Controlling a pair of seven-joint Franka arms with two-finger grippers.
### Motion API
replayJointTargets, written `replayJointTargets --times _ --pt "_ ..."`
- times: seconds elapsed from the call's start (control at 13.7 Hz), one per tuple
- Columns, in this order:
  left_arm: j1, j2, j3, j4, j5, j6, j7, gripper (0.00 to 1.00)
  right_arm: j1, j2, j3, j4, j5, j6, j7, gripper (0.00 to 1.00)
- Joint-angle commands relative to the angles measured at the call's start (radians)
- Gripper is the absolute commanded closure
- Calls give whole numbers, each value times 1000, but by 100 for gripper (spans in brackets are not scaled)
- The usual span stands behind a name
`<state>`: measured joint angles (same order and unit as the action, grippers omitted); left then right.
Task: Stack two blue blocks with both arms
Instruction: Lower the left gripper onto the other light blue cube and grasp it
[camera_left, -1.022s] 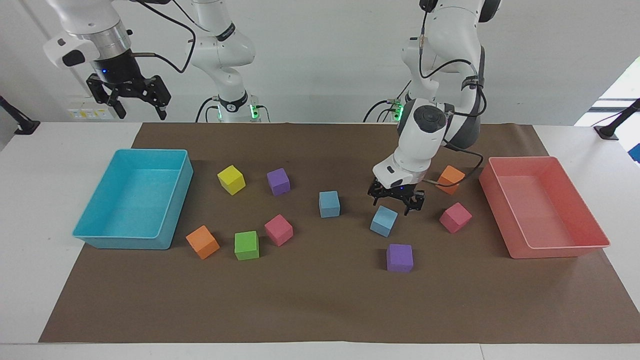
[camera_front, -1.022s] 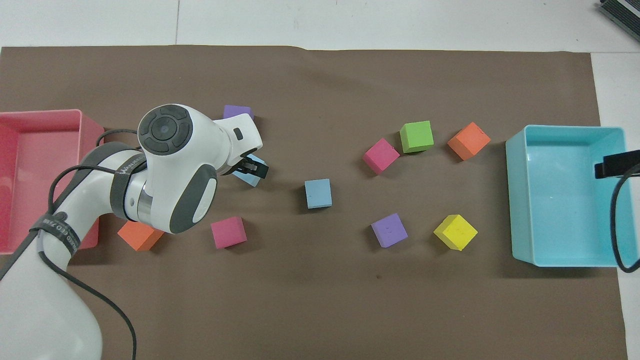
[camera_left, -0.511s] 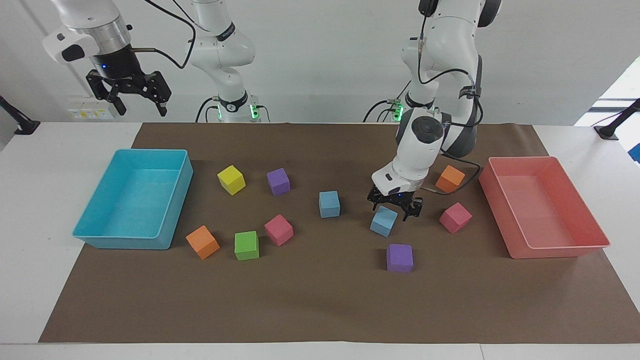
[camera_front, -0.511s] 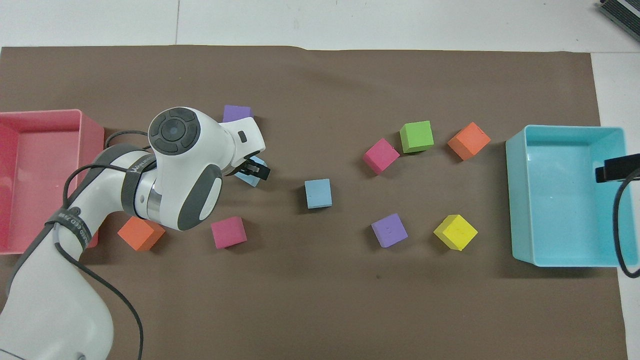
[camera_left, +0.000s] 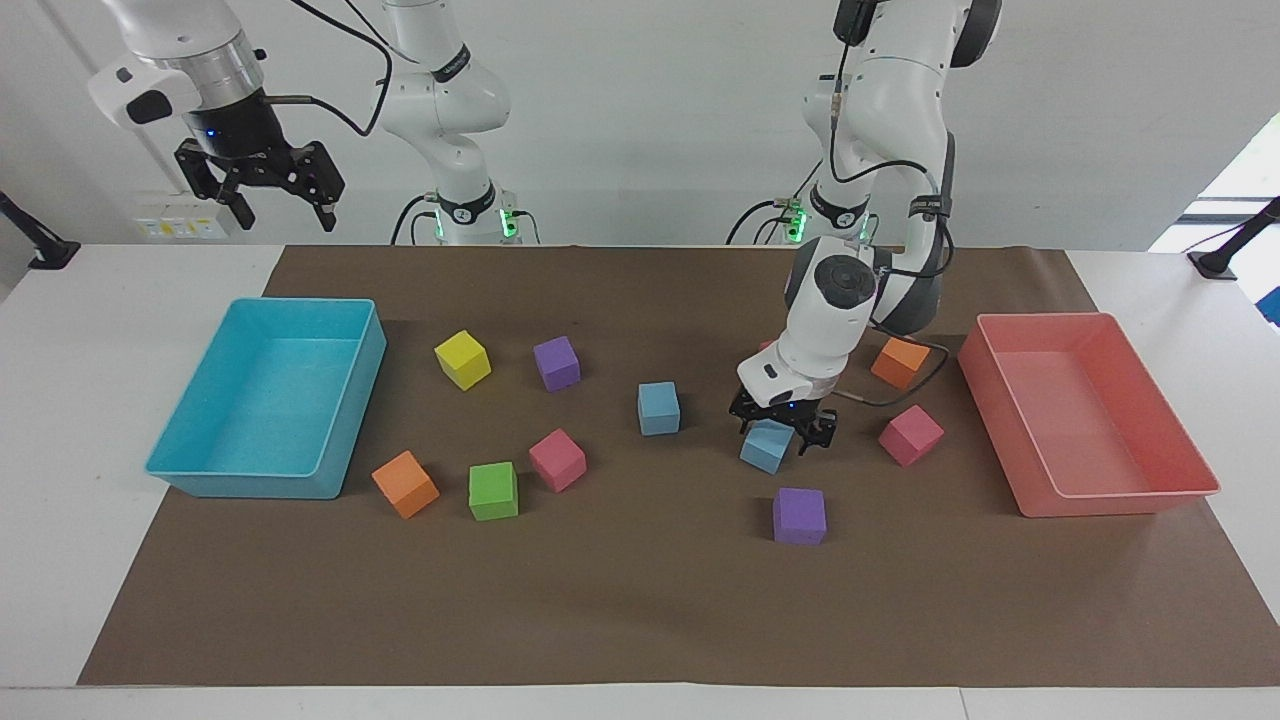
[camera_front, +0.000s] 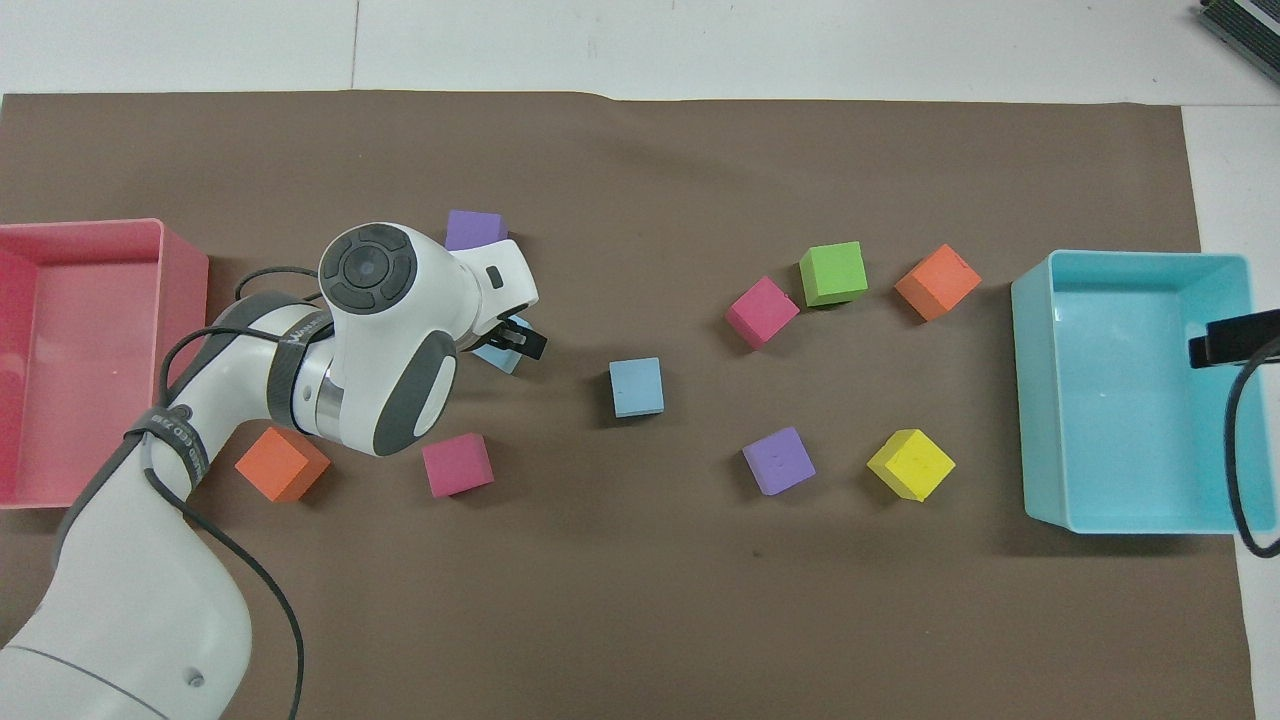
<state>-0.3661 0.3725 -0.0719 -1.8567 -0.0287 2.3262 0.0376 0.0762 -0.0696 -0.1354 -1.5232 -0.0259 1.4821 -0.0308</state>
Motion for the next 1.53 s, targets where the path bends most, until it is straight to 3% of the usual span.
replayJointTargets --times 0.0,0.66,0.8,0.88,1.02,1.1,1.46 --pt "-8 3 1 -35 10 28 2 0 -4 -15 3 -11 11 -11 -12 0" --pt "-10 19 3 -26 7 51 -36 0 -6 -15 3 -11 11 -11 -11 0" --pt "-10 23 4 -26 9 109 -71 54 -4 -16 3 -11 11 -11 -11 0" --pt "-8 25 6 -26 9 129 -70 70 -4 -16 3 -11 11 -11 -11 0" --pt "-7 25 7 -22 10 133 -70 91 -4 -16 3 -11 11 -11 -11 0" --pt "-7 25 6 -22 10 133 -70 95 -4 -16 3 -9 11 -11 -11 0" --pt "-5 -50 12 -19 10 18 -94 96 -4 -16 3 -11 11 -11 -11 0"
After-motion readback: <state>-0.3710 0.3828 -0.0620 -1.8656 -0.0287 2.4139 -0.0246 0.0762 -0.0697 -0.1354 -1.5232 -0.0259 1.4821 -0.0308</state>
